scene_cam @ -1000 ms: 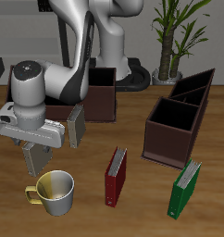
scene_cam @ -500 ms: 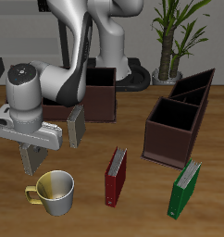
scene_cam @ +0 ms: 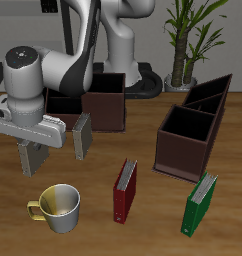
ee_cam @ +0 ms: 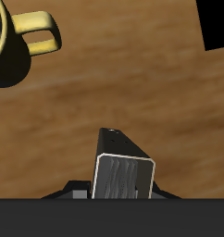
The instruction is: Place the right yellow book into the left desk caddy's left compartment
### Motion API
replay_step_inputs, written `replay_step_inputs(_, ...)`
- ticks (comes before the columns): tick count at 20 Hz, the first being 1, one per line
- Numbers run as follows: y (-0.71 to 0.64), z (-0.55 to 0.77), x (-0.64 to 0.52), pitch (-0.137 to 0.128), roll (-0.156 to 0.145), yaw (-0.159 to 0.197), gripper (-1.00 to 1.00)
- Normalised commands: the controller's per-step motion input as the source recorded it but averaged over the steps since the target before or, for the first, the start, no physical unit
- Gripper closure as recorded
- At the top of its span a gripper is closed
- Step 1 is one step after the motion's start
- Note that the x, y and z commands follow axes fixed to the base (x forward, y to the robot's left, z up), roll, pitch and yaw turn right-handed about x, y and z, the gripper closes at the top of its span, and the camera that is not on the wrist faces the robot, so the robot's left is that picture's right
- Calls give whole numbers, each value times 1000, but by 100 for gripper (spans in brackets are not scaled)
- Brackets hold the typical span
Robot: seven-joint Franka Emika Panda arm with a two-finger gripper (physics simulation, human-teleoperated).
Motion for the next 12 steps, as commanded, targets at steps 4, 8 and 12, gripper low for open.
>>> replay_step_inputs(4, 241, 568, -170, -8, -33, 12, 100)
replay_step_inputs(8, 510, 684, -270, -30, 24, 27, 100)
replay_step_inputs(12, 545, 631, -245, -48, 32, 33, 100)
